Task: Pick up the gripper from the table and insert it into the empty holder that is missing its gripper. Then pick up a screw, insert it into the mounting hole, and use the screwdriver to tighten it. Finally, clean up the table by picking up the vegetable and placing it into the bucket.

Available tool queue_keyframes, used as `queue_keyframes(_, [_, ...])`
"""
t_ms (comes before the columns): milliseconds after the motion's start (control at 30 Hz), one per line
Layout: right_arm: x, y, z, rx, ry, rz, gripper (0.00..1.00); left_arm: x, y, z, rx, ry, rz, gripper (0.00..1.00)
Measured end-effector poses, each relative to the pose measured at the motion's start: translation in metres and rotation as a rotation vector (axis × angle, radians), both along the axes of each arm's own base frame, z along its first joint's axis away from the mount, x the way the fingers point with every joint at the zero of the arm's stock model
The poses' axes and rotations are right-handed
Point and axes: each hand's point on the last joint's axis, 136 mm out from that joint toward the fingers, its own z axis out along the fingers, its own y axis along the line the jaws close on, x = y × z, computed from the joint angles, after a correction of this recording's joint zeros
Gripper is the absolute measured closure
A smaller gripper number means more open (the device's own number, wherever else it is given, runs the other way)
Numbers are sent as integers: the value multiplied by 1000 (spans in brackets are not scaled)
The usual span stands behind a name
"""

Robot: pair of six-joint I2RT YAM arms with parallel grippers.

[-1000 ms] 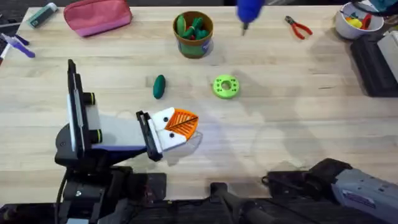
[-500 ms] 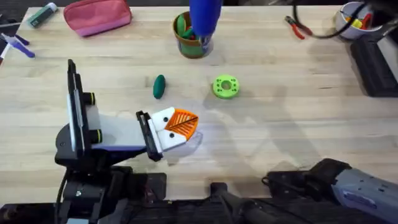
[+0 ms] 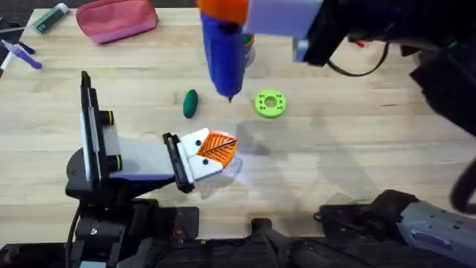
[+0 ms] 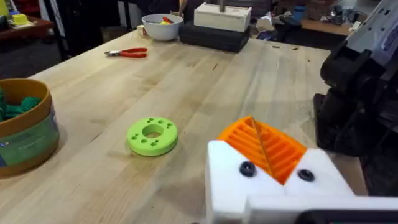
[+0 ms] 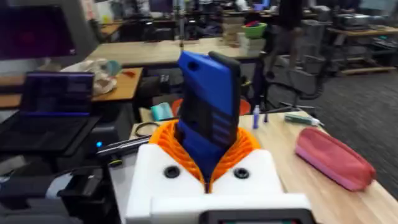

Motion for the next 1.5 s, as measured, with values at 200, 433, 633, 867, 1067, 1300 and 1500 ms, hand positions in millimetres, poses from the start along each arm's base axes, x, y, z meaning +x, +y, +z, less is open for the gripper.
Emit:
queue_keyframes(200, [-7, 19, -4, 13, -46, 75, 972, 0, 0, 0, 0, -1, 0, 984])
queue_keyframes(433, [-12, 37, -13, 26, -85, 163, 972, 0, 0, 0, 0, -1, 0, 984])
queue_keyframes(633, [-30, 39, -8, 44, -144, 243, 972, 0, 0, 0, 0, -1, 0, 984])
queue_keyframes(867, [-47, 37, -13, 25, -173, 340, 972, 0, 0, 0, 0, 0, 0, 984])
queue_keyframes(1067, [-51, 37, -25, 9, -160, 365, 972, 0, 0, 0, 0, 0, 0, 984])
queue_keyframes(1300, [-53, 38, -33, 0, -150, 371, 972, 0, 0, 0, 0, -1, 0, 984])
queue_keyframes(1500, [-64, 41, -35, 11, -176, 401, 972, 0, 0, 0, 0, 0, 0, 984])
